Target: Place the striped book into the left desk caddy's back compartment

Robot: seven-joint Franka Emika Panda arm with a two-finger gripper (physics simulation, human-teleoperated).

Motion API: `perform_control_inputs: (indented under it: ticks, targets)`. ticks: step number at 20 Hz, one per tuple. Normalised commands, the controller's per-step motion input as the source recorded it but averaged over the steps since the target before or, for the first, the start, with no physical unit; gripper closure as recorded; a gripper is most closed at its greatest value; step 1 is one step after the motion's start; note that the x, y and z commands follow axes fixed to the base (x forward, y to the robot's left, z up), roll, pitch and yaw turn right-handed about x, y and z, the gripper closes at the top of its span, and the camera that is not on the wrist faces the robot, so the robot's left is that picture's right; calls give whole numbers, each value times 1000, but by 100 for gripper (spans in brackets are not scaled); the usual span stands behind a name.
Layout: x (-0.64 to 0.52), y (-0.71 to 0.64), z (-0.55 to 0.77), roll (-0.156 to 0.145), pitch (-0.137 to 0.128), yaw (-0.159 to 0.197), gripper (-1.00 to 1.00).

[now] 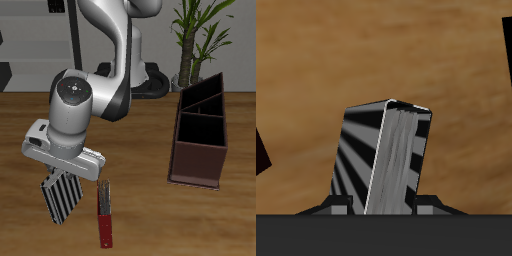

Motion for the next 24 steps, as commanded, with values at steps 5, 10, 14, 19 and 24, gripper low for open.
perform_control_inputs:
  ticks: [5, 10, 14, 19, 24]
  targets:
    - [-44, 43, 168, 9, -26, -16, 100]
    - [-213, 113, 403, -14, -47, -10, 100]
    - [-267, 187, 436, -6, -53, 1, 100]
    - [-467, 328, 614, 18, -66, 13, 100]
    - [-387, 226, 478, 28, -50, 19, 100]
